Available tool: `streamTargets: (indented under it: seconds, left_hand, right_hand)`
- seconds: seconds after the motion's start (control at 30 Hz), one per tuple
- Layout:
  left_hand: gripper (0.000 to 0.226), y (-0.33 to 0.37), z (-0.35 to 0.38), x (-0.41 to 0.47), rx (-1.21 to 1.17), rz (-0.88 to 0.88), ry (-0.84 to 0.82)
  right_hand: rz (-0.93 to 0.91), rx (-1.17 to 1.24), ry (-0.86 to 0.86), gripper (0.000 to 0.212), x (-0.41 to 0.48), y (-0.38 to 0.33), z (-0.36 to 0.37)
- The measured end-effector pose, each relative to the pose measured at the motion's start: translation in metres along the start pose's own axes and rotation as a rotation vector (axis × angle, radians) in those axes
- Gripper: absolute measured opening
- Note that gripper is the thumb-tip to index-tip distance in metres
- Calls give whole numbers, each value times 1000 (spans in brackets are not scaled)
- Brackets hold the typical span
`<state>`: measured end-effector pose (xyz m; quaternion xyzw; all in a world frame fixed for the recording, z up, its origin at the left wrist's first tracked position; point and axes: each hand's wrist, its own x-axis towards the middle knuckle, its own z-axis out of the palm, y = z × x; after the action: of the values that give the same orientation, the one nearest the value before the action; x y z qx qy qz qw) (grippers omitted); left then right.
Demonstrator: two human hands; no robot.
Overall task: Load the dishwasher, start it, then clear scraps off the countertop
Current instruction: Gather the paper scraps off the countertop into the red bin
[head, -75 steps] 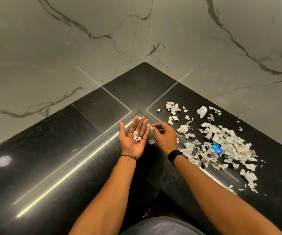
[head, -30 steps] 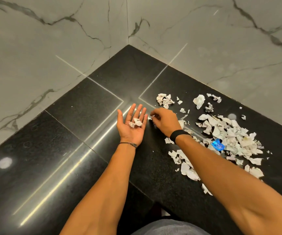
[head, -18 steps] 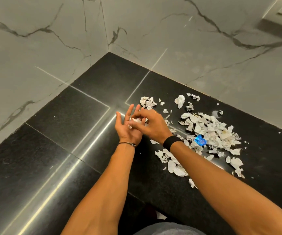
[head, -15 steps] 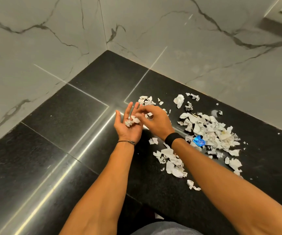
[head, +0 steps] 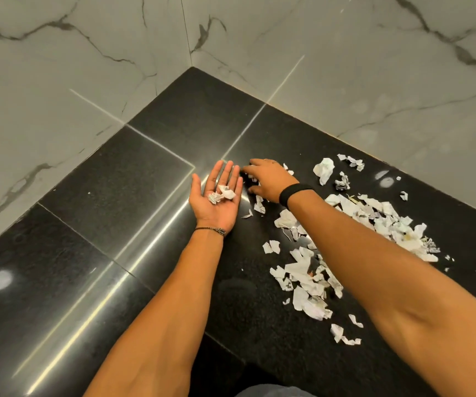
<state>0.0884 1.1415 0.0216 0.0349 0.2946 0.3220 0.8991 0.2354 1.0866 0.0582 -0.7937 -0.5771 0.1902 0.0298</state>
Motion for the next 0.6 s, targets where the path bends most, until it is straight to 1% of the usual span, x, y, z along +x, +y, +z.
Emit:
streamTargets:
  seconds: [0.07, 0.1, 0.2, 0.27, 0.33, 0.4, 0.47, 0.53, 0.6]
  left_hand:
    - [63, -3, -3, -3, 0, 3, 7]
    - [63, -5, -4, -5, 8, 1, 12]
    - [62, -14, -5, -14, 26, -4, 20]
    - [61, -19, -3, -21, 37, 2, 32]
    - [59, -25, 0, -30, 51, 12, 43]
    - [58, -30, 1, -38, 69, 17, 58]
    - [57, -37, 3, -48, 78, 2, 62]
    - [56, -44, 6, -54, 81, -14, 64]
    - [55, -52, 9, -60, 59, -47, 40]
  right_hand:
    - [-3, -47, 82, 31, -12, 0, 11]
    - [-1, -63, 120, 27, -20, 0, 14]
    - [37, -31, 153, 25, -49, -1, 18]
    - [130, 123, 206, 25, -67, 0, 15]
    - [197, 335, 323, 24, -83, 0, 6]
    - [197, 514, 442, 22, -94, -4, -4]
    - [166, 652, 509, 21, -102, -12, -16]
    - [106, 748, 500, 22, -106, -25, -26]
    - [45, 754, 459, 24, -111, -39, -30]
